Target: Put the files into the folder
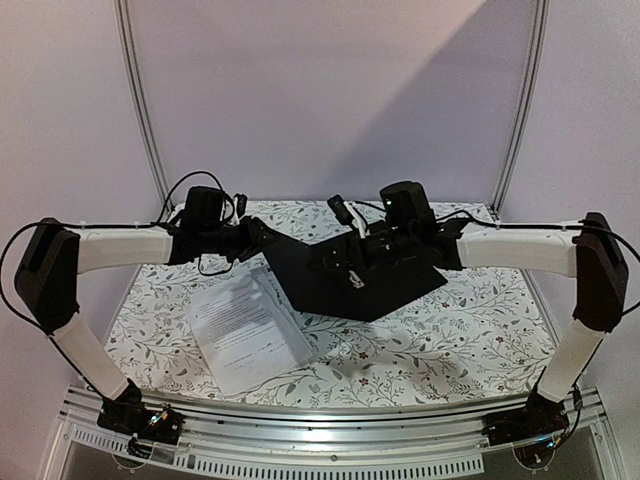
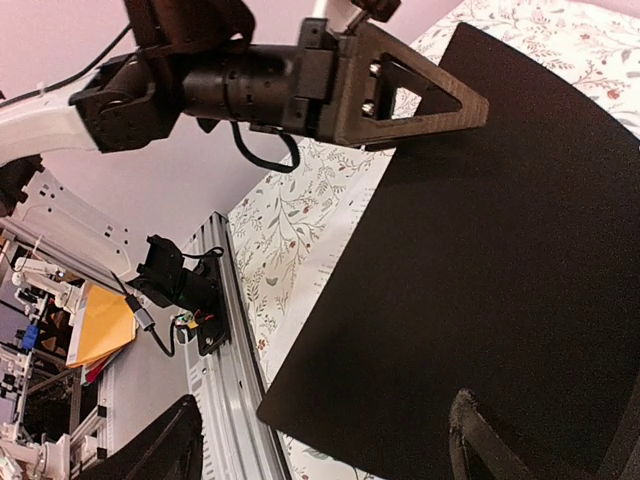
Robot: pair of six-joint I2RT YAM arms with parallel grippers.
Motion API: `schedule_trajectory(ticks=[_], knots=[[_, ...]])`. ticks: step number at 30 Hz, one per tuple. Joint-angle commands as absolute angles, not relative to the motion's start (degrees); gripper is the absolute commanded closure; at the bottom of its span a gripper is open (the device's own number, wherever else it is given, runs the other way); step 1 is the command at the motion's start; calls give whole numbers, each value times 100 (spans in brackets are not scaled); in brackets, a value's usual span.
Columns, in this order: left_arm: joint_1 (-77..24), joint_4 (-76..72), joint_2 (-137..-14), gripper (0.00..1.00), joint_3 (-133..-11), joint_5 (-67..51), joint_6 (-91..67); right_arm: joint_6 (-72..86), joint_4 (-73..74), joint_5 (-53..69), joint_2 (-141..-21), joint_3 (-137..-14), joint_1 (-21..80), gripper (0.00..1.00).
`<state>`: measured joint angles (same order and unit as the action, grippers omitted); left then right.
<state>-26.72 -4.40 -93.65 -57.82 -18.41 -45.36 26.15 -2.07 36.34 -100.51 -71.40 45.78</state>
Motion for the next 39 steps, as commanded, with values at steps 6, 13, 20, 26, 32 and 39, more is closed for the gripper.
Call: schedule_trajectory(ticks=[6,13,20,26,32,39], knots=[[-2597,-939,-10177,67,-5983,-2751,-4444,1923,937,2617,-8845,-6782,4030,14],[-2750,-1046,-10685,77,-6215,-3330,-4243,2286,398,1928,-8243,-5258,3610,17],[-3058,-202,-11286,84,-7006,-3695,-3526,2217,316,1307,-7840,-4379,3598,18],[-3343,378,-11808,88,-7556,-3869,-3252,1852,615,1043,-7678,-4368,3550,18],[-3463,885,-12147,84,-7913,-3876,-2986,1819,596,1181,-7747,-4359,3440,18],[-3430,2302,-12227,4,-8717,-2627,-2346,2090,470,1670,-7687,-4237,2958,18]])
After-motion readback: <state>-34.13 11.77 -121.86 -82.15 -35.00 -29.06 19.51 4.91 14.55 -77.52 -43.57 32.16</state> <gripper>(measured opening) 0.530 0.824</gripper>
